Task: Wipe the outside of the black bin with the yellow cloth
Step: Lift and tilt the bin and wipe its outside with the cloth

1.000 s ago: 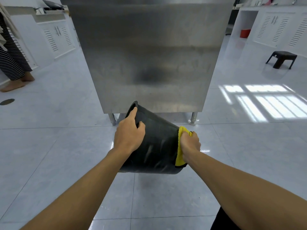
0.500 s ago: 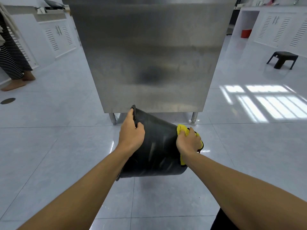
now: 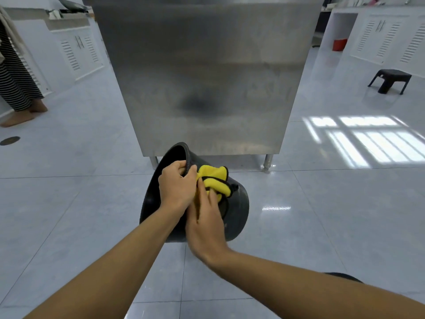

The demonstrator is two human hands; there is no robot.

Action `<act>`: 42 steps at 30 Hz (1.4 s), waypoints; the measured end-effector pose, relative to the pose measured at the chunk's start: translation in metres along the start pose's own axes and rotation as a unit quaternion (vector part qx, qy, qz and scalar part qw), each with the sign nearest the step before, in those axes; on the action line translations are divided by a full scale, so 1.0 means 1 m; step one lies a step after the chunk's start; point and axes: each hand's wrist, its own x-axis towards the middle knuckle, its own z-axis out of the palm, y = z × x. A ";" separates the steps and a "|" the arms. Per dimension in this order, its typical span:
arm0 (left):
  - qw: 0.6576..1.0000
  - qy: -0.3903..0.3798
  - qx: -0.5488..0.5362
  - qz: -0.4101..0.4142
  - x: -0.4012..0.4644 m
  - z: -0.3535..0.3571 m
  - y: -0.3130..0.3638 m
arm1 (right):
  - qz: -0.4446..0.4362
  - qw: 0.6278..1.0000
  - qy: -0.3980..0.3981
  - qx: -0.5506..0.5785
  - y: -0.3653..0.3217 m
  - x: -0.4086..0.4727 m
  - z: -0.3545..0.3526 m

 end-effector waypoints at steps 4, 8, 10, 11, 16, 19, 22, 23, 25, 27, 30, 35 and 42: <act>1.000 -0.020 -0.004 -0.005 0.006 -0.007 0.001 | -0.049 0.997 -0.014 -0.063 0.002 0.001 -0.002; 1.000 0.013 -0.018 -0.021 0.010 -0.006 0.001 | -0.073 0.980 -0.039 -0.182 0.016 0.021 -0.020; 0.999 0.024 -0.018 -0.029 0.010 -0.007 0.006 | -0.025 0.977 -0.033 -0.210 0.025 0.032 -0.030; 0.999 0.031 -0.019 -0.030 0.010 -0.007 0.007 | 0.011 0.976 -0.025 -0.215 0.030 0.037 -0.035; 0.996 0.029 -0.065 -0.057 0.010 -0.007 0.009 | 0.202 0.959 0.018 -0.199 0.062 0.066 -0.063; 0.996 0.028 -0.062 -0.057 0.010 -0.005 0.012 | 0.293 0.951 0.037 -0.092 0.077 0.075 -0.076; 0.996 0.033 -0.066 -0.054 0.009 -0.005 0.014 | 0.325 0.944 0.054 -0.038 0.083 0.076 -0.079; 0.995 0.038 -0.069 -0.060 0.010 -0.005 0.013 | 0.332 0.941 0.054 -0.029 0.084 0.077 -0.079; 0.995 0.046 -0.064 -0.063 0.010 -0.005 0.012 | 0.343 0.937 0.060 -0.011 0.085 0.080 -0.080; 0.996 0.045 -0.050 -0.055 0.010 -0.005 0.010 | 0.344 0.936 0.075 -0.009 0.085 0.083 -0.080; 0.997 0.030 -0.039 -0.057 0.009 -0.005 0.005 | 0.340 0.935 0.097 -0.020 0.085 0.085 -0.080; 1.000 0.001 -0.009 -0.028 0.009 -0.007 0.008 | 0.349 0.930 0.115 -0.010 0.084 0.086 -0.082; 0.986 -0.132 -0.017 -0.097 0.016 -0.012 0.013 | 0.366 0.919 0.142 0.028 0.086 0.086 -0.085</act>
